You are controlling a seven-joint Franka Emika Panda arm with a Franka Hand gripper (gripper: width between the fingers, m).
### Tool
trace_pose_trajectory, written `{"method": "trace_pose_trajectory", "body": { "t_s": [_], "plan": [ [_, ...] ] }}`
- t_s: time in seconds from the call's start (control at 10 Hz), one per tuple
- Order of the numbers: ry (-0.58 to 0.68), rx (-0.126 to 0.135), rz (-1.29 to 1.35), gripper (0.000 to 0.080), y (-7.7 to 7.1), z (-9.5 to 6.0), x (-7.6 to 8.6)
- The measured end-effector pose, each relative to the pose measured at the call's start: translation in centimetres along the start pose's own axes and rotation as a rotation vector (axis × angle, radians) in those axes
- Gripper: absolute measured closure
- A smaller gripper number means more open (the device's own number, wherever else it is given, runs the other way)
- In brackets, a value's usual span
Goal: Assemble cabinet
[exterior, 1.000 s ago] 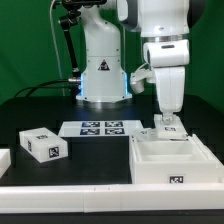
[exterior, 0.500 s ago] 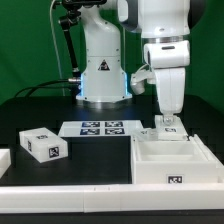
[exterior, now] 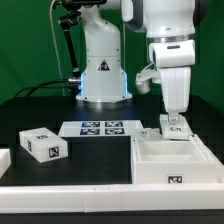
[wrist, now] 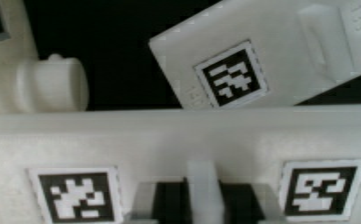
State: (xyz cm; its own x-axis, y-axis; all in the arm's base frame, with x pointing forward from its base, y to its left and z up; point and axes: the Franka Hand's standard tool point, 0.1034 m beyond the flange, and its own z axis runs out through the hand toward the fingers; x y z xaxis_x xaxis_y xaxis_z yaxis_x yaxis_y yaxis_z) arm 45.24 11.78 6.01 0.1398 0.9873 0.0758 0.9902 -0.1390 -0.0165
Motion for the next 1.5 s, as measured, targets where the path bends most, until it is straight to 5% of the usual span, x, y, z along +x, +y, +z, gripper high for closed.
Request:
{"method": "trace_pose_trajectory", "body": {
  "t_s": [1.2, 1.5],
  "plan": [
    [0.013, -0.008, 0.017, 0.0731, 2.0, 0.2, 0.2],
    [0.023, -0.013, 0.033, 0.0731, 4.5, 0.0, 0.3]
  ]
}}
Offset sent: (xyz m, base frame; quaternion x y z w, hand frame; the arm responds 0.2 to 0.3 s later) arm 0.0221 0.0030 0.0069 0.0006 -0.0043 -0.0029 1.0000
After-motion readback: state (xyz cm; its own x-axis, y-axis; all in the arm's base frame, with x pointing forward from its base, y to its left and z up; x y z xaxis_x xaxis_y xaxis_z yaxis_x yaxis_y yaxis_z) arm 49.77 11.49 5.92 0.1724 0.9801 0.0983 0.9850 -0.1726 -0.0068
